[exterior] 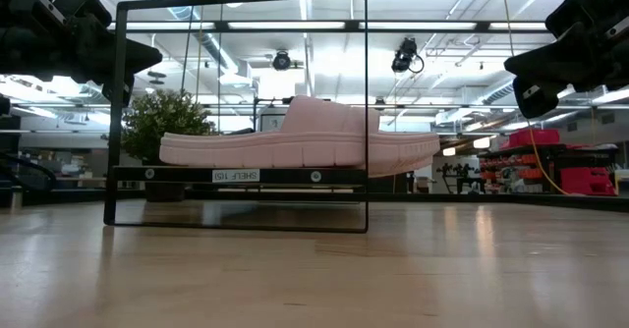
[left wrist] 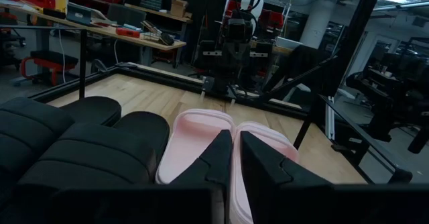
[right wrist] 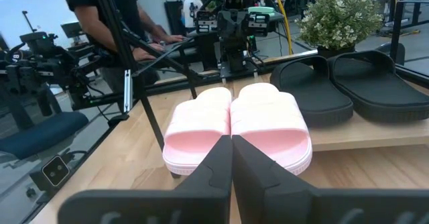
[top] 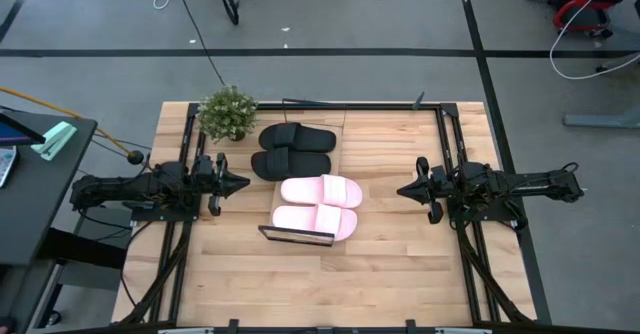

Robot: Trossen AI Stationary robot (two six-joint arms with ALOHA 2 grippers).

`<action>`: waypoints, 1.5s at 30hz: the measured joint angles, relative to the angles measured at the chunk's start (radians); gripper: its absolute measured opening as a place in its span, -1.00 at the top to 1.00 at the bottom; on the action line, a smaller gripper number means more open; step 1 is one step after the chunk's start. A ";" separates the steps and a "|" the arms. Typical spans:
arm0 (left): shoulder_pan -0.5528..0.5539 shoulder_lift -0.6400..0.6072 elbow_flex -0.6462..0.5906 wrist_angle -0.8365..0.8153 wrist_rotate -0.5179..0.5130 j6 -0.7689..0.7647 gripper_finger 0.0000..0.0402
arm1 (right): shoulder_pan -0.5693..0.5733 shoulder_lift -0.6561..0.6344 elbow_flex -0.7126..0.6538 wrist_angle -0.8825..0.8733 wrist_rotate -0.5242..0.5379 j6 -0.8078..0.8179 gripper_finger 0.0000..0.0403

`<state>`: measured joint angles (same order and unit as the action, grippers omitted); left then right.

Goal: Pick and place slides into the shelf
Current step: Return to Home Position

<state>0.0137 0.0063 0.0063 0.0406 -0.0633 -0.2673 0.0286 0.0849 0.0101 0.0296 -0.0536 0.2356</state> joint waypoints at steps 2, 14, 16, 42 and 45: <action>0.000 0.000 0.000 0.000 0.000 0.000 0.81 | 0.000 0.000 0.000 0.000 0.000 0.000 0.92; 0.000 0.000 0.000 0.000 0.000 0.000 0.88 | 0.000 0.000 0.000 0.000 0.000 0.000 0.92; 0.000 0.000 0.000 0.000 0.000 0.000 0.88 | 0.000 0.000 0.000 0.000 0.000 0.000 0.92; 0.000 0.000 0.000 0.000 0.000 0.000 0.88 | 0.000 0.000 0.000 0.000 0.000 0.000 0.92; 0.000 0.000 0.000 0.000 0.000 0.000 0.86 | 0.000 0.000 0.000 0.000 0.000 0.000 0.92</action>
<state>0.0137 0.0063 0.0063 0.0403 -0.0635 -0.2676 0.0288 0.0849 0.0101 0.0299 -0.0536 0.2359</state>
